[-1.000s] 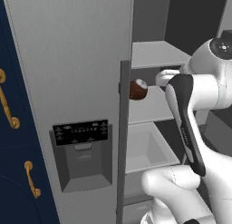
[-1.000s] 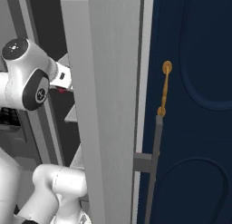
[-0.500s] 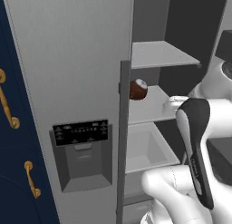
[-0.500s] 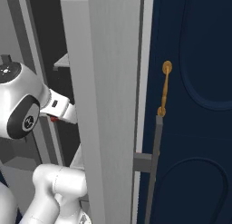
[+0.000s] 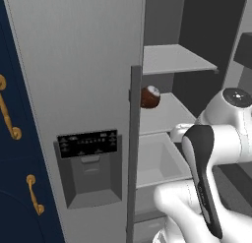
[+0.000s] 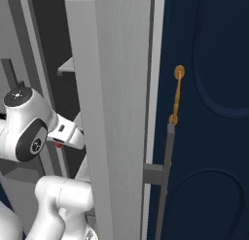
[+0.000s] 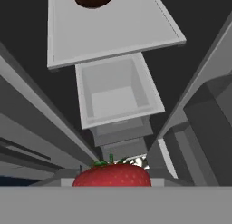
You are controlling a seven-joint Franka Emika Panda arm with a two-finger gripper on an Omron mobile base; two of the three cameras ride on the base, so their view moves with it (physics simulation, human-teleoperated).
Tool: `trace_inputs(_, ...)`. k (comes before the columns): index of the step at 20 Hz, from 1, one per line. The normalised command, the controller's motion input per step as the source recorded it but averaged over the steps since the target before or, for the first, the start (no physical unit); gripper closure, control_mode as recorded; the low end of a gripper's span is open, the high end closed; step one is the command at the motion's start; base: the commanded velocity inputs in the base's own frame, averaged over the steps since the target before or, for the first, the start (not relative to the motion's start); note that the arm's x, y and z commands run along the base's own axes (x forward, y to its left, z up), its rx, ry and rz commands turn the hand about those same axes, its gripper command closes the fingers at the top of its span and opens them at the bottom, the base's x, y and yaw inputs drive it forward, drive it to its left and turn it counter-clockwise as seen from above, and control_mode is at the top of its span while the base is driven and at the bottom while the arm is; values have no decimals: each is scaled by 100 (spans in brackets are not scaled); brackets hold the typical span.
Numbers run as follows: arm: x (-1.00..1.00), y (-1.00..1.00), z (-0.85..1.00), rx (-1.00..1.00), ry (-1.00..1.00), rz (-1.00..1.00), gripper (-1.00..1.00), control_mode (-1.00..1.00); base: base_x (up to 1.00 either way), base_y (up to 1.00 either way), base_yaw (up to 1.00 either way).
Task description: Take the strawberry from the fridge and place it on top of the pancake, located on the dining counter.
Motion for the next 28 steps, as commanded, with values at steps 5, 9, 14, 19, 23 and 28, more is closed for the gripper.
trace_inputs(5, -1, 0, -14, 0, 0, 0, 100, -100, 0, 0, 0)
trace_inputs(9, 0, 0, 0, 0, 0, 0, 100, -100, 0, 0, 0)
trace_inputs(14, 0, 0, 0, 0, 0, 0, 100, 100, -24, 0, 0)
trace_inputs(19, 0, 0, 0, 0, 0, 0, 100, 100, -98, 33, 0)
trace_inputs(23, 0, 0, 0, 0, 0, 0, 100, 100, -100, 57, 5)
trace_inputs(28, 0, 0, 0, 0, 0, 0, 100, 100, -100, 52, 9)
